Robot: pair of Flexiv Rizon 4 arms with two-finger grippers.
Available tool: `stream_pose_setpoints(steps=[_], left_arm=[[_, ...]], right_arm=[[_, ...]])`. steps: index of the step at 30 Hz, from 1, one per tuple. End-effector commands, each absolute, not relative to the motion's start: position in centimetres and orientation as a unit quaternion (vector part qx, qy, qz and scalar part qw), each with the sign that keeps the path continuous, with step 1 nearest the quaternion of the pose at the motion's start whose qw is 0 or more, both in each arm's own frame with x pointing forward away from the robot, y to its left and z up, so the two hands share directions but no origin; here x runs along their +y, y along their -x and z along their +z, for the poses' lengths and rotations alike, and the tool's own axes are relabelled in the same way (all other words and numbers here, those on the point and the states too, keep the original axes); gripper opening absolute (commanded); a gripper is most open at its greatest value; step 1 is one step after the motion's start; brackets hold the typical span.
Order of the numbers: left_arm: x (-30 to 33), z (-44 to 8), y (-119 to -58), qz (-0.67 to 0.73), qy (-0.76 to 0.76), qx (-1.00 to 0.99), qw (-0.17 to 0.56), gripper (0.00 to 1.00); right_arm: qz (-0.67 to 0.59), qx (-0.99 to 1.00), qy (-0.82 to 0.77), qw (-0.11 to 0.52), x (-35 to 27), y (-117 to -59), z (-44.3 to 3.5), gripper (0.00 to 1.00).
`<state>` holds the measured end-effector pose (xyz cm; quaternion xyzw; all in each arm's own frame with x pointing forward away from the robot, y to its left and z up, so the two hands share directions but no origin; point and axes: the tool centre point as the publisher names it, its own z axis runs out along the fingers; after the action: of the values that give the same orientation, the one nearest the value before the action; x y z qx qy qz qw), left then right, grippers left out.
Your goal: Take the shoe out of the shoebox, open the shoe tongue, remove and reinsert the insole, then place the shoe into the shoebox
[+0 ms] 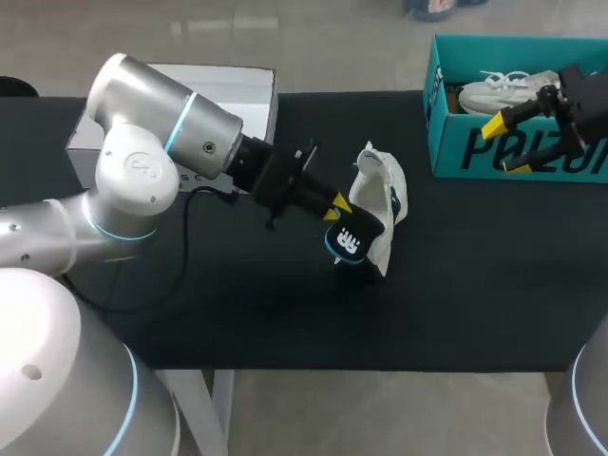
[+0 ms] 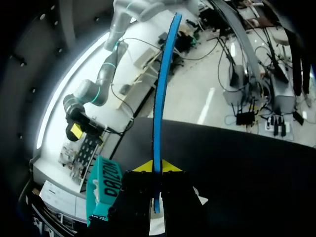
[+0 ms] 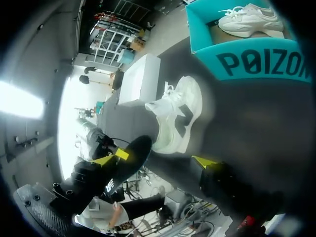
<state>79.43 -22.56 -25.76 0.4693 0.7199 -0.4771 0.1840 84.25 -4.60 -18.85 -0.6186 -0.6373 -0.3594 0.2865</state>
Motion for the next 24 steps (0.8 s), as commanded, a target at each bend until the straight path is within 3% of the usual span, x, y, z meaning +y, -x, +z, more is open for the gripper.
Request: stream_pose_setpoints(steps=[1, 24], left_arm=[[-22.6, -25.6, -79.5, -0.475, -0.47, 0.721, 0.183, 0.0], [-24.3, -30.3, -83.4, -0.459, -0.498, 0.715, 0.174, 0.0]], right_arm=[[-0.357, -0.638, 0.619, 0.287, -4.6, -84.4, -18.9, 1.0], [-0.357, -0.638, 0.619, 0.287, -4.6, -84.4, -18.9, 1.0]])
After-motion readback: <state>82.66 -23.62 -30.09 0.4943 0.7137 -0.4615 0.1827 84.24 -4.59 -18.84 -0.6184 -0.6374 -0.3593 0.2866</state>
